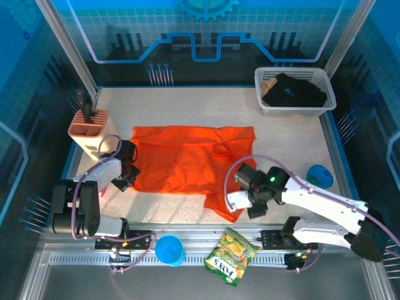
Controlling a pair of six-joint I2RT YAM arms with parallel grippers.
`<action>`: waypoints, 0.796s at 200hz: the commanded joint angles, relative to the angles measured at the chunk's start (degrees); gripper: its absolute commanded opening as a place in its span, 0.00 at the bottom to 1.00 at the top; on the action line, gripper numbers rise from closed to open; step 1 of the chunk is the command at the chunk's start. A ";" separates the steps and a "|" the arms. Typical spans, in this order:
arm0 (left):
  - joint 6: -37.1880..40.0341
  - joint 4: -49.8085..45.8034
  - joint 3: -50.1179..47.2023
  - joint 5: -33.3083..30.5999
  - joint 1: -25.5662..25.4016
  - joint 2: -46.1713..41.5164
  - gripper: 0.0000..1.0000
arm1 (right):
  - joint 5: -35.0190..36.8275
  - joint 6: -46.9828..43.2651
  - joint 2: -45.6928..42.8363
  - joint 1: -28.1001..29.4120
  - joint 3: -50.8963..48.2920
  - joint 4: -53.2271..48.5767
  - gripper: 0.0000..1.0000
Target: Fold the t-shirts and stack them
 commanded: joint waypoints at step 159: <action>1.92 1.51 -0.41 4.80 0.03 -2.62 0.00 | 3.05 3.89 11.04 13.14 -1.17 12.37 0.55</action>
